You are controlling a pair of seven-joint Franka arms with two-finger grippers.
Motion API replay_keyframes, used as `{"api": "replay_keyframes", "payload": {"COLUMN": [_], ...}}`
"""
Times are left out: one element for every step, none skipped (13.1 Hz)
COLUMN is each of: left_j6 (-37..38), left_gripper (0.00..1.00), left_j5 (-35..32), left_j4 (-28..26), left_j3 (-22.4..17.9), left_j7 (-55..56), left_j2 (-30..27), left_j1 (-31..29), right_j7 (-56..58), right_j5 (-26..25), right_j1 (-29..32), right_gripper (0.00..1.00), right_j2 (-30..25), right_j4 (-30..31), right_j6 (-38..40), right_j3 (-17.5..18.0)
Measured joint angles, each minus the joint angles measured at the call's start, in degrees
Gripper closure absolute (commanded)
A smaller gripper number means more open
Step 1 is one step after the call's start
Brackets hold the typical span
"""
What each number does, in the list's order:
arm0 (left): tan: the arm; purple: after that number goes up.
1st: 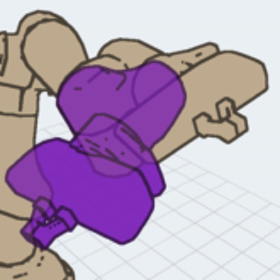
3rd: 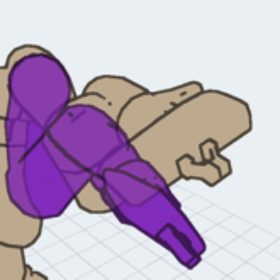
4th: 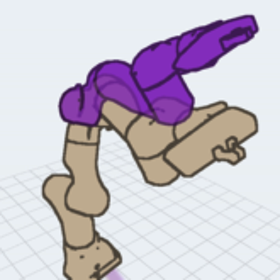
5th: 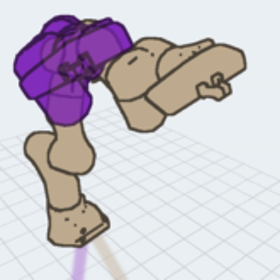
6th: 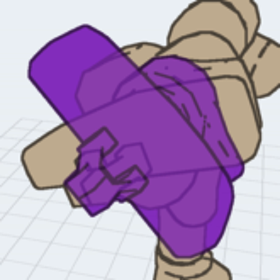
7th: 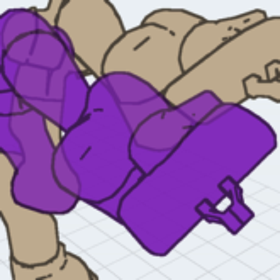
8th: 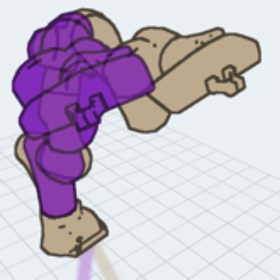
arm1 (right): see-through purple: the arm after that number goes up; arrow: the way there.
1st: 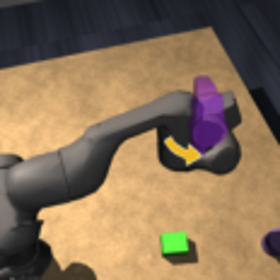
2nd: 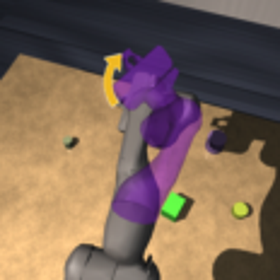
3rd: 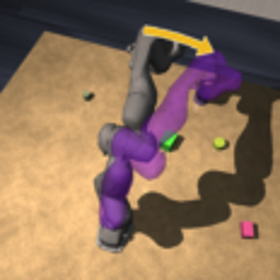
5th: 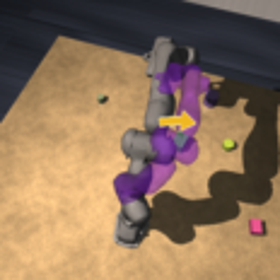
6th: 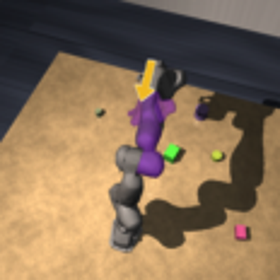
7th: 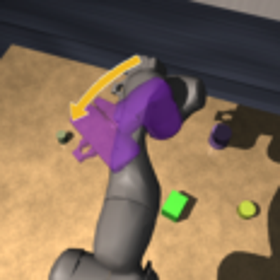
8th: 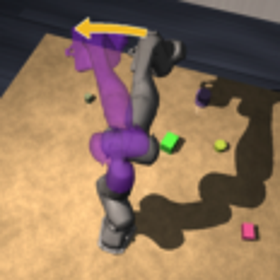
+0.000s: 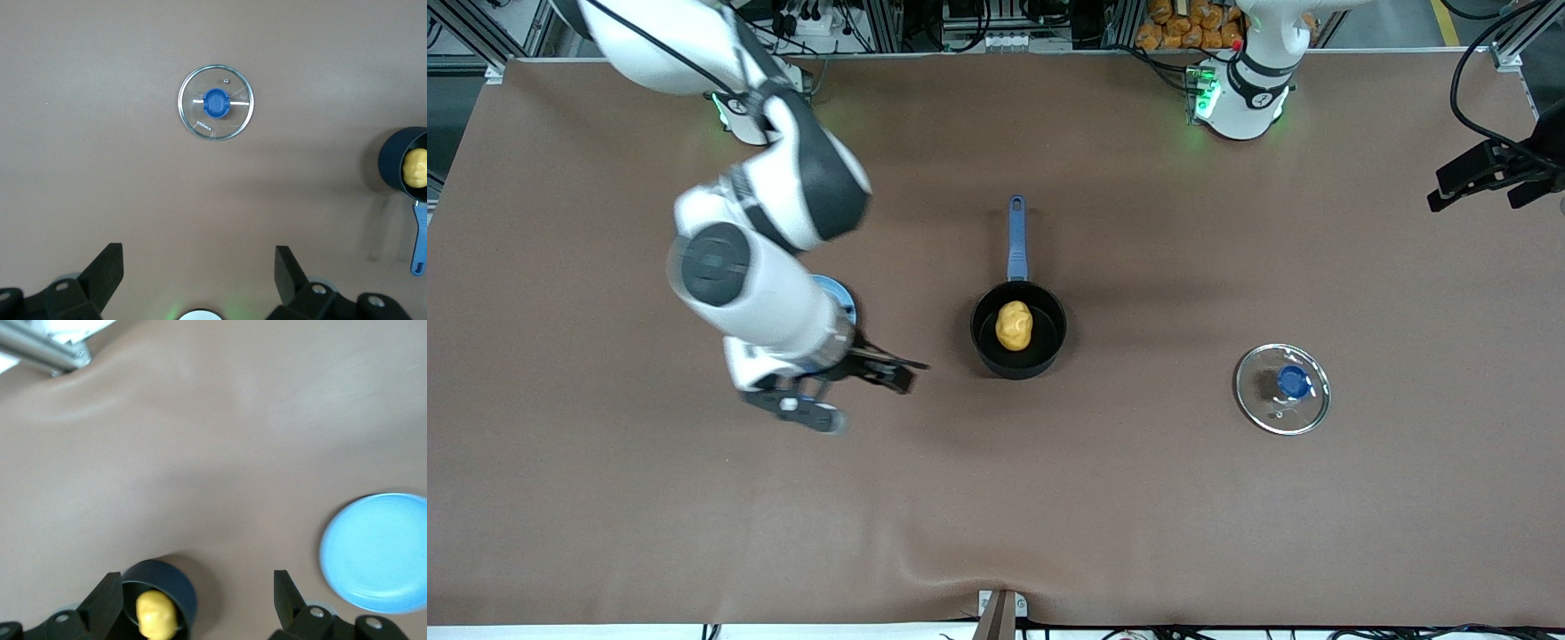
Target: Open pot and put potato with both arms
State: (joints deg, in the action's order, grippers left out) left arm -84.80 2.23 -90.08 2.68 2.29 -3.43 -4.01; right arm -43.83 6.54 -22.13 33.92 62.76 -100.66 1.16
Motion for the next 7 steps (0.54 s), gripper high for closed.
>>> {"api": "replay_keyframes", "payload": {"left_j6": [0.02,0.04,0.04,0.05,0.05,0.05,0.05], "left_gripper": [0.0,0.0,0.0,0.0,0.0,0.0,0.0], "left_j5": [0.0,0.0,0.0,0.0,0.01,0.01,0.02], "left_j4": [-0.01,-0.02,-0.02,-0.02,-0.02,-0.02,-0.03], "left_j3": [0.0,0.0,0.0,0.01,0.02,0.05,0.08], "left_j7": [0.0,0.0,0.0,0.0,0.0,0.0,0.0], "left_j2": [0.0,0.0,0.0,0.0,0.0,0.0,0.0], "left_j1": [0.0,0.0,0.0,0.01,0.01,0.03,0.08], "right_j7": [2.5,6.41,11.29,16.33,20.1,21.98,22.76], "right_j5": [0.0,0.0,-0.27,-1.43,-3.51,-5.44,-6.57], "right_j1": [2.92,6.67,10.81,14.31,16.83,18.56,19.84], "right_gripper": [0.0,0.0,0.0,0.0,0.0,0.0,0.0], "right_j2": [-1.74,-3.09,-4.27,-5.36,-6.41,-7.34,-8.35], "right_j4": [-0.02,-0.02,-0.01,-0.01,-0.01,0.0,-0.02], "right_j6": [2.69,4.2,5.18,6.21,7.72,9.74,11.82], "right_j3": [0.62,2.27,4.45,6.08,6.94,7.35,7.55]}}
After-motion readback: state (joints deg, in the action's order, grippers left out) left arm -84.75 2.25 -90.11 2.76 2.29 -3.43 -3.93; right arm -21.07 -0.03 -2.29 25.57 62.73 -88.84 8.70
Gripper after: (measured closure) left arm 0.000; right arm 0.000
